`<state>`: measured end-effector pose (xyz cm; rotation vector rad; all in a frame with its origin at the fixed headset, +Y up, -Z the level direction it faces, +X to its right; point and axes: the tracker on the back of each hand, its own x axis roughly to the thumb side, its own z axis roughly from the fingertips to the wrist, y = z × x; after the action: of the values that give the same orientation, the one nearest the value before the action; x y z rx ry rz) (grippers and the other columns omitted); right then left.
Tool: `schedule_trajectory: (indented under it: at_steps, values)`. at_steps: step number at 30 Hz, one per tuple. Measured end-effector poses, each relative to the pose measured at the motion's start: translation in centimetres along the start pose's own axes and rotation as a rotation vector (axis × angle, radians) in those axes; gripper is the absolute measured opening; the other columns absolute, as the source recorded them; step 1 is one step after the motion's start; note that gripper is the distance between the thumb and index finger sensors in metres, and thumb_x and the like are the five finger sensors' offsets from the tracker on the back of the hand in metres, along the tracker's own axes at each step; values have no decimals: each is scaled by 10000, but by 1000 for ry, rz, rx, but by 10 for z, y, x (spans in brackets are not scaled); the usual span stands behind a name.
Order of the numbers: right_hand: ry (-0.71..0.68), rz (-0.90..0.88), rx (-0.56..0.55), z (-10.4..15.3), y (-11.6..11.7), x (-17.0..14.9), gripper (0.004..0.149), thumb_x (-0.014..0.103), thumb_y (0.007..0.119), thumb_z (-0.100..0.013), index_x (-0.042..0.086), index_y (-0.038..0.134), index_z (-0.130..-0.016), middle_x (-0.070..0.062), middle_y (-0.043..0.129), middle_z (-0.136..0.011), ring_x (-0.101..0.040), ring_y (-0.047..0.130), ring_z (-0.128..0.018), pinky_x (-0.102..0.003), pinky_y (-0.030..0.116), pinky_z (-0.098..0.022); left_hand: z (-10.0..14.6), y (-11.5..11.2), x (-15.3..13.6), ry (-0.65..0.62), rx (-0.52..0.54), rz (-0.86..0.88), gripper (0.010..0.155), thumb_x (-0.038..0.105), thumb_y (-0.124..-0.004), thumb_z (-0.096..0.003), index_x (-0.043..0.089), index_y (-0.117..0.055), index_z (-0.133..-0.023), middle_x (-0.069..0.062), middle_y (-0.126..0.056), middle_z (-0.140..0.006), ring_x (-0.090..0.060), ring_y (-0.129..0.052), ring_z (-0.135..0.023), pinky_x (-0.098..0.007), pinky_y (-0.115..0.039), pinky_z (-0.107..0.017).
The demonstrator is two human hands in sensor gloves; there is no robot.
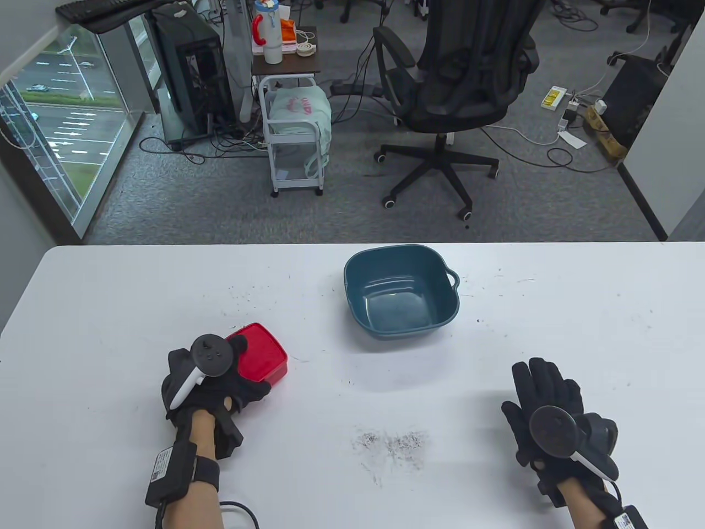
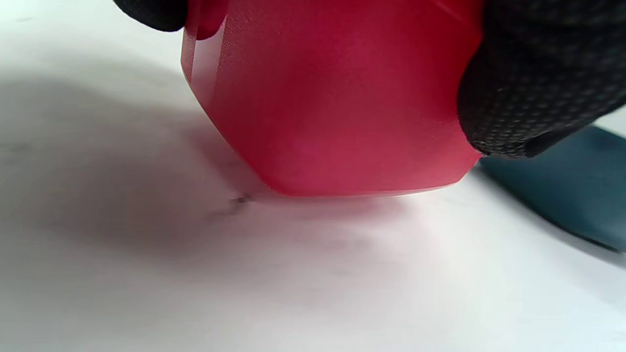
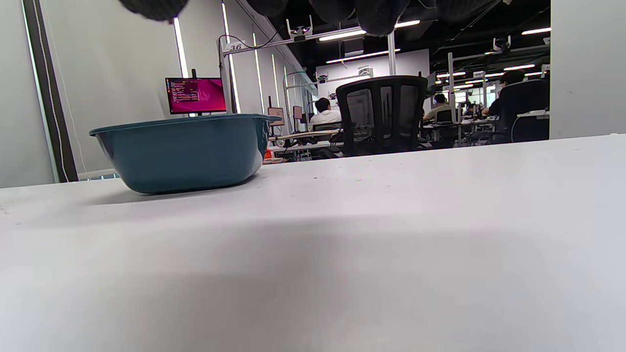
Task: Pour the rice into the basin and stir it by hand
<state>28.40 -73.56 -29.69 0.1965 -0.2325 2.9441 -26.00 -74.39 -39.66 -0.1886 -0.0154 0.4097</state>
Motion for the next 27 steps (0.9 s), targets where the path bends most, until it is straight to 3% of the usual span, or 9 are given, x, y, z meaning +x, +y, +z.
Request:
schedule_trajectory:
  at_steps: [7,13,18,23,27]
  values:
    - [20,-11,54,-4,8,-7,667,465,702,-387,144,677,-971,-216,697,-999,-493,778,-858,-697,647,-583,19,-6,109,-302,-16,-73,1105,697,-989,-252,352,-354,-1087,-296,-189,-1183,-658,-377,-1041,-699,-532,-781]
    - [7,-24,78,-5,10,-6,663,460,702,-388,144,682,-970,-216,697,-1001,-495,774,-864,-704,635,-590,32,-54,178,-470,-111,-113,1112,717,-970,-262,358,-313,-1085,-293,-188,-1182,-651,-376,-1044,-695,-529,-786]
    - [-6,-22,91,-6,11,-5,661,460,702,-388,146,683,-970,-212,692,-1006,-495,767,-872,-713,621,-595,39,-92,203,-555,-176,-143,1103,721,-969,-261,363,-326,-1082,-292,-199,-1182,-648,-388,-1044,-694,-536,-786]
    - [-7,-27,84,-6,10,-5,659,458,701,-389,147,684,-970,-215,692,-1006,-494,766,-874,-715,619,-596,36,-121,201,-565,-249,-161,1105,710,-978,-260,371,-322,-1082,-284,-191,-1185,-643,-378,-1054,-706,-519,-790]
    - [-5,-27,88,-6,10,-5,659,457,701,-389,146,685,-969,-216,690,-1007,-494,765,-874,-714,619,-597,36,-125,195,-582,-270,-144,1105,705,-976,-268,373,-303,-1080,-274,-146,-1185,-637,-333,-1064,-719,-496,-794]
